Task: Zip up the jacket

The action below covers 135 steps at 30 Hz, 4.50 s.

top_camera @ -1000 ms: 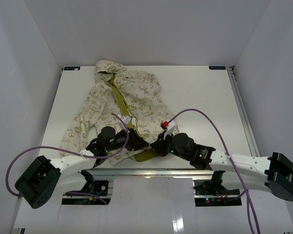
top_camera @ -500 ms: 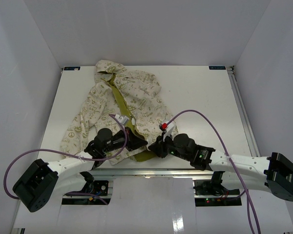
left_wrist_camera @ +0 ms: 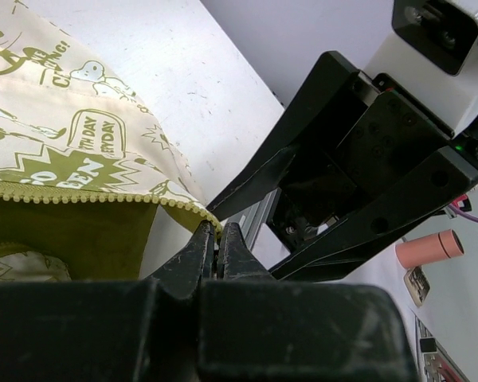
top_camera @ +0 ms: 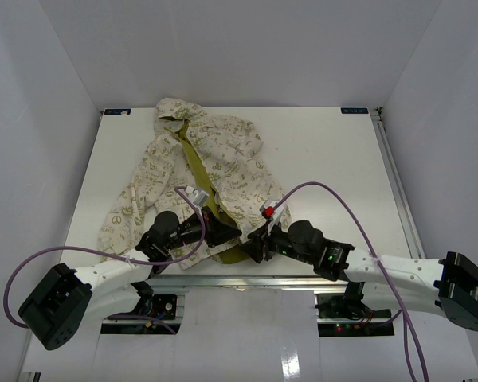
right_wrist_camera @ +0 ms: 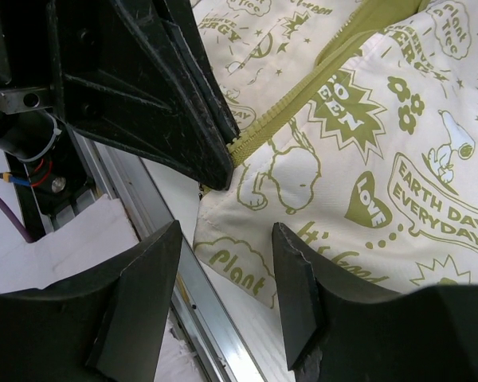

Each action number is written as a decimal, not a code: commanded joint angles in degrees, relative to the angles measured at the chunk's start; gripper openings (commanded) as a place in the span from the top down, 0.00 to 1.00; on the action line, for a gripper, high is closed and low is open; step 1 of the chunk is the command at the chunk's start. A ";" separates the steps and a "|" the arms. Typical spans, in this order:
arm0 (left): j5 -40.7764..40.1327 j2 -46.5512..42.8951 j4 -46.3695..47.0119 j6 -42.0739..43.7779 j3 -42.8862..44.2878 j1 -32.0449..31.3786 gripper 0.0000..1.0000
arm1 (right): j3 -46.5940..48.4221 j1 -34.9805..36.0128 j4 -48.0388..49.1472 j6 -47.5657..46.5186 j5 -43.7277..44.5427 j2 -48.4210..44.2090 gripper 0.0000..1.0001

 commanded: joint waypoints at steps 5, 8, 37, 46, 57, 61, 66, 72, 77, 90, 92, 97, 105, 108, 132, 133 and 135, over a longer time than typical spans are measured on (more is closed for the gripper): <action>2.15 -0.69 2.35 1.21 -0.33 -0.20 1.00 | -0.06 -0.23 5.90 -1.58 -2.24 0.67 0.44; 1.66 -0.53 0.93 1.62 -0.18 -0.20 1.00 | -0.20 -0.43 6.18 -1.65 -2.65 -0.23 0.44; 1.13 -2.96 -0.35 1.34 -0.91 -0.14 1.00 | -0.62 -1.38 7.60 1.57 -0.16 2.75 0.57; 0.23 -0.87 -4.18 2.43 0.62 -0.20 1.00 | -1.29 -1.47 8.95 1.25 -0.54 2.81 0.72; 0.52 -0.18 -4.95 2.63 1.22 -0.15 1.00 | -1.61 -1.43 9.71 1.34 -1.45 2.79 0.72; 0.61 -0.40 -5.02 2.78 1.23 -0.16 1.00 | -0.91 -1.42 9.09 1.47 -1.39 4.02 0.81; 0.74 -0.53 -4.71 2.61 1.14 -0.20 1.00 | -0.33 -1.39 8.42 1.35 -0.98 5.25 0.92; -2.48 -2.17 -8.72 2.18 1.88 -0.20 0.45 | -0.72 -1.47 8.26 0.52 0.02 4.38 0.92; -13.43 -7.95 -23.54 2.15 7.21 -0.15 0.25 | -2.98 -1.46 11.00 0.33 3.25 2.19 0.92; -30.73 -13.70 -45.30 -2.05 6.37 -0.08 0.34 | -9.34 -2.70 17.42 3.68 7.08 -5.53 0.92; -30.31 -12.82 -44.52 -2.45 5.18 -0.03 0.35 | -10.26 -2.74 18.05 4.15 7.54 -6.74 0.92; -29.40 -5.08 -42.63 -2.85 5.23 -0.11 0.37 | -11.75 -2.87 18.26 4.32 7.49 -8.71 0.92; -24.46 5.24 -38.55 -2.74 7.22 -0.11 0.39 | -13.17 -3.22 18.17 3.80 7.02 -10.66 0.92; -24.17 7.50 -38.78 -2.06 8.03 -0.11 0.43 | -13.77 -3.27 18.13 3.84 7.23 -11.43 0.92; -35.45 -2.86 -57.10 -8.81 17.88 -0.62 0.47 | -14.47 -3.32 15.05 4.33 8.80 -15.35 0.92; -36.39 -1.98 -57.36 -10.01 18.19 -1.08 0.47 | -14.48 -3.36 14.66 4.24 9.21 -15.69 0.92; -36.47 -0.24 -57.81 -11.63 19.07 -1.77 0.47 | -14.54 -3.34 14.06 4.09 10.56 -16.44 0.92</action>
